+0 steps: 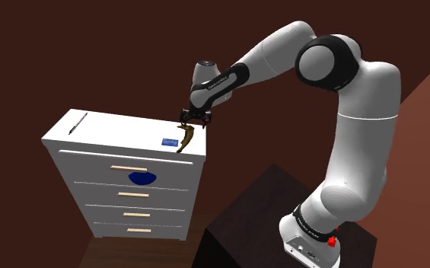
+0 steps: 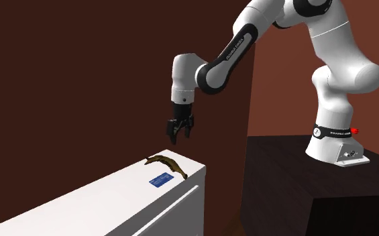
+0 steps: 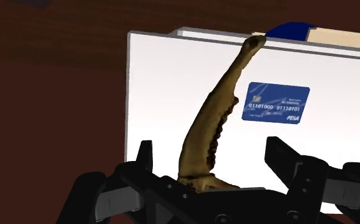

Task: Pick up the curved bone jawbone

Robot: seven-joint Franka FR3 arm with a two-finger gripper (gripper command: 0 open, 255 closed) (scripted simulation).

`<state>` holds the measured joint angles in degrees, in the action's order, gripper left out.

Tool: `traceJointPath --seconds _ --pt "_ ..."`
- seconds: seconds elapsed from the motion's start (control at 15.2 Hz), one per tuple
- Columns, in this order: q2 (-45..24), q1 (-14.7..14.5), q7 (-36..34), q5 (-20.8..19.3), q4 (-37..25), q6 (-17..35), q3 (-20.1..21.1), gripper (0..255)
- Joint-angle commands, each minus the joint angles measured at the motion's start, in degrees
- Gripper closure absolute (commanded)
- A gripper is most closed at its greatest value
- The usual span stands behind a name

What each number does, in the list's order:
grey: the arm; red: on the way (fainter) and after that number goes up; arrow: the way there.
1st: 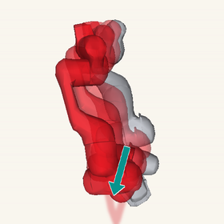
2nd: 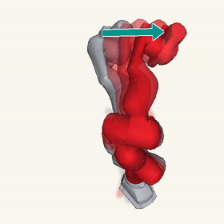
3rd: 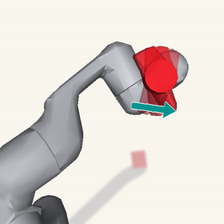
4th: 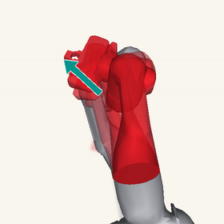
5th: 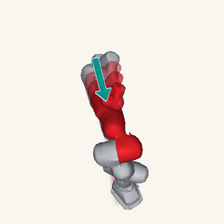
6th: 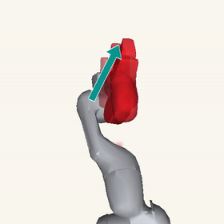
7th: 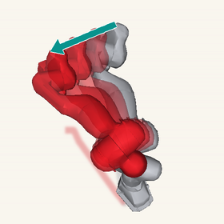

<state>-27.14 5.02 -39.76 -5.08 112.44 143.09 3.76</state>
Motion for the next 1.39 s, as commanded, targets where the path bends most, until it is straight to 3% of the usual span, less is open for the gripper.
traceJointPath --seconds 0.0,0.26,0.92,0.99,1.32 --pt "-4.3 0.1 -0.8 0.5 -3.6 0.5 -0.3 0" --pt "-13.4 0.2 -2.5 1.7 -12.3 0.9 -0.7 0" --pt "-18.6 0.0 -2.8 1.5 -14.2 4.1 -1.0 0" --pt "-18.5 0.0 -2.8 1.5 -14.0 4.2 -1.0 255" --pt "-18.6 0.0 -2.8 1.5 -14.1 4.2 -1.0 255"
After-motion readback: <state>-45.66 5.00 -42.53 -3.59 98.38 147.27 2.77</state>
